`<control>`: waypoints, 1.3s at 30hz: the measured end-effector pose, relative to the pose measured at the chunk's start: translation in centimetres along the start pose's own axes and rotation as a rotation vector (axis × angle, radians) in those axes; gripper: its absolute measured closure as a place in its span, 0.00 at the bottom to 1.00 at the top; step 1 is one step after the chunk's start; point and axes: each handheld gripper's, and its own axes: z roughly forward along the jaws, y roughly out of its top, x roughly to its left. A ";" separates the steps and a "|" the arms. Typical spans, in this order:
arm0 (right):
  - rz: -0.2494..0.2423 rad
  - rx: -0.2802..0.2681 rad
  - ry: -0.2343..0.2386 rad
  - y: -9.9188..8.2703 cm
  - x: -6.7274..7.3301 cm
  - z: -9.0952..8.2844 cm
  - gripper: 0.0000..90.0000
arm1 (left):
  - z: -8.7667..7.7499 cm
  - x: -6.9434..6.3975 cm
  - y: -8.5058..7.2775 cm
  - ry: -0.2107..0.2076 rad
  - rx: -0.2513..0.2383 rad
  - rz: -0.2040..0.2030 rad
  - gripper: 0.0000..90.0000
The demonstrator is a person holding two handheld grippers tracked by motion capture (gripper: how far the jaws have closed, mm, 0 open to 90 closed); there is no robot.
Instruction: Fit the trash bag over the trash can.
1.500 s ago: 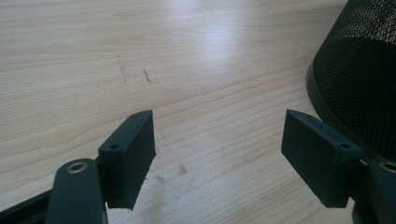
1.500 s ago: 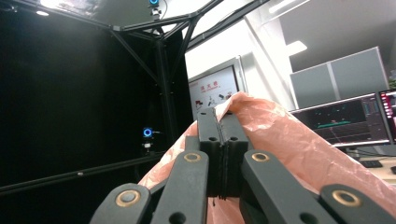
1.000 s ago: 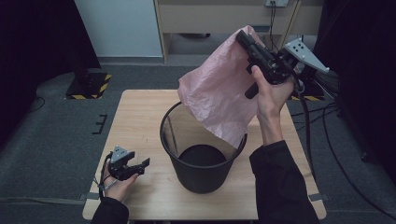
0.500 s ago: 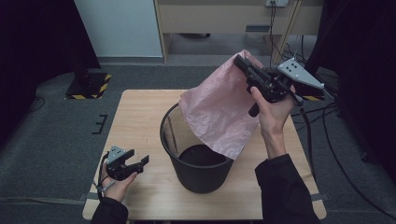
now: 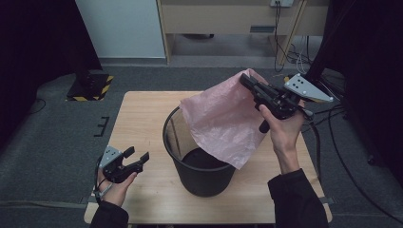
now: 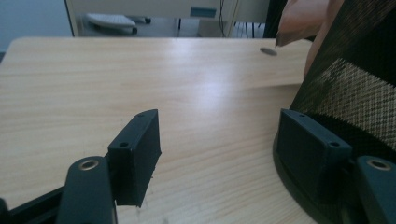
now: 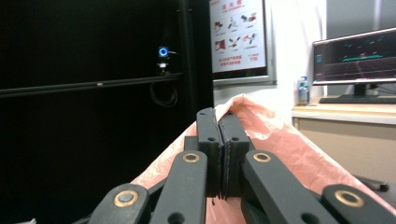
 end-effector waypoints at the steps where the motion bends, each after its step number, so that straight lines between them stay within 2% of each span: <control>1: -0.011 0.017 0.005 0.0 0.0 -0.2 0.98 | -0.2 -0.1 0.2 -0.004 -0.012 -0.002 0.34; 6: -0.026 0.046 0.030 0.1 0.1 -0.8 0.98 | -1.0 -0.6 1.1 -0.017 -0.057 -0.006 0.35; 11: -0.047 0.087 0.057 0.0 0.6 -1.7 0.98 | -1.8 -1.6 2.5 -0.051 -0.108 -0.008 0.37; 17: -0.056 0.113 0.097 -0.8 1.9 -1.9 0.98 | -3.6 -3.3 5.1 -0.079 -0.187 -0.001 0.38; 19: -0.062 0.132 0.110 -1.3 2.5 -1.8 0.98 | -4.6 -4.3 6.5 -0.097 -0.225 0.005 0.38; 20: -0.062 0.132 0.110 -1.3 2.5 -1.8 0.98 | -4.6 -4.3 6.5 -0.097 -0.225 0.005 0.38; 24: -0.063 0.157 0.126 -1.9 3.2 -1.7 0.98 | -5.1 -5.8 8.0 -0.134 -0.258 0.027 0.39; 29: -0.072 0.161 0.139 -2.5 4.0 -1.6 0.97 | -4.9 -8.0 9.5 -0.183 -0.268 0.046 0.40; 37: -0.085 0.174 0.153 -3.7 5.1 -1.1 0.97 | -4.2 -10.8 11.8 -0.225 -0.282 0.089 0.41; 39: -0.088 0.170 0.156 -3.9 5.3 -1.0 0.97 | -4.1 -11.3 12.4 -0.232 -0.287 0.084 0.42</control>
